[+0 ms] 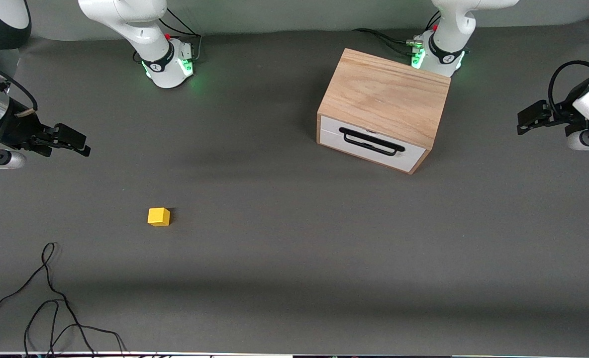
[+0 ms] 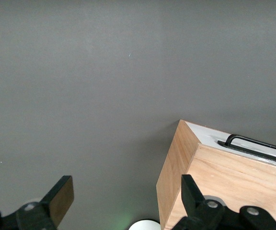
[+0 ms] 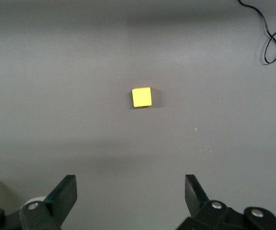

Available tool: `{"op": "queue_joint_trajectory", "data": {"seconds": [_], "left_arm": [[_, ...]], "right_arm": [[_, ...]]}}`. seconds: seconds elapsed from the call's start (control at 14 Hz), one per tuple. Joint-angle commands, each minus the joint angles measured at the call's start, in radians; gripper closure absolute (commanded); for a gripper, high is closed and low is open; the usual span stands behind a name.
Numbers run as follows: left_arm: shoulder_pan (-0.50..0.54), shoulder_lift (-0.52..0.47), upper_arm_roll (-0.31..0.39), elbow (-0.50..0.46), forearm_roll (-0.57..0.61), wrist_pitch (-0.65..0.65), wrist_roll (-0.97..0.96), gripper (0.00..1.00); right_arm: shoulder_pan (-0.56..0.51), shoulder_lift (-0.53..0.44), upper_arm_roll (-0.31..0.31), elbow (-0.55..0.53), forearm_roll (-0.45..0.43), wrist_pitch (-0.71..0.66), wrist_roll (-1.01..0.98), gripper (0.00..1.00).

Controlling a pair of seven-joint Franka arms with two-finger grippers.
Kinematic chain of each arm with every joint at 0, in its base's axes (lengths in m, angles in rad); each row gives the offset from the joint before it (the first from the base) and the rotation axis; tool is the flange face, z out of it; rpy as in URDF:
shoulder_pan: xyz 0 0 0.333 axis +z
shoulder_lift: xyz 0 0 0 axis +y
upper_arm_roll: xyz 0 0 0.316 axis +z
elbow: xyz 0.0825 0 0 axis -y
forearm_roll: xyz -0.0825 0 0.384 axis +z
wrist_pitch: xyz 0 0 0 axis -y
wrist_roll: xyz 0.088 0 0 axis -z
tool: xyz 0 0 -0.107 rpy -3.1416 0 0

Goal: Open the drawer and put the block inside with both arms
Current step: 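Move the left gripper toward the drawer handle of the wooden box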

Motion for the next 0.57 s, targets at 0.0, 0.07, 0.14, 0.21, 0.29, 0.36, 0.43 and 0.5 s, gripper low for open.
{"op": "queue_joint_trajectory", "data": {"seconds": [0.0, 0.07, 0.14, 0.21, 0.29, 0.36, 0.43, 0.5], "left_arm": [[-0.002, -0.026, 0.002, -0.028, -0.002, 0.001, 0.013, 0.0], [-0.003, -0.026, 0.002, -0.028, -0.002, 0.001, 0.013, 0.0], [-0.003, -0.026, 0.002, -0.028, -0.002, 0.001, 0.013, 0.0], [-0.003, -0.026, 0.002, -0.028, -0.002, 0.001, 0.013, 0.0], [-0.002, -0.026, 0.002, -0.03, -0.002, 0.001, 0.013, 0.0], [-0.003, -0.024, 0.002, -0.03, -0.002, 0.001, 0.013, 0.0], [-0.003, -0.026, 0.002, -0.03, -0.002, 0.001, 0.013, 0.0], [-0.002, -0.026, 0.002, -0.03, -0.002, -0.001, 0.013, 0.0]], "right_arm": [[0.008, 0.014, -0.003, 0.033, -0.018, -0.023, -0.015, 0.0], [0.008, 0.016, -0.003, 0.033, -0.018, -0.032, -0.015, 0.0], [0.007, 0.019, -0.003, 0.034, -0.018, -0.034, -0.015, 0.0], [0.007, 0.022, -0.003, 0.034, -0.018, -0.034, -0.017, 0.0], [0.007, 0.023, -0.003, 0.036, -0.018, -0.034, -0.018, 0.0], [0.007, 0.026, -0.003, 0.036, -0.017, -0.034, -0.02, 0.0], [0.005, 0.029, -0.003, 0.037, -0.017, -0.029, -0.021, 0.0], [0.005, 0.04, -0.003, 0.042, -0.015, -0.029, -0.021, 0.0]]}}
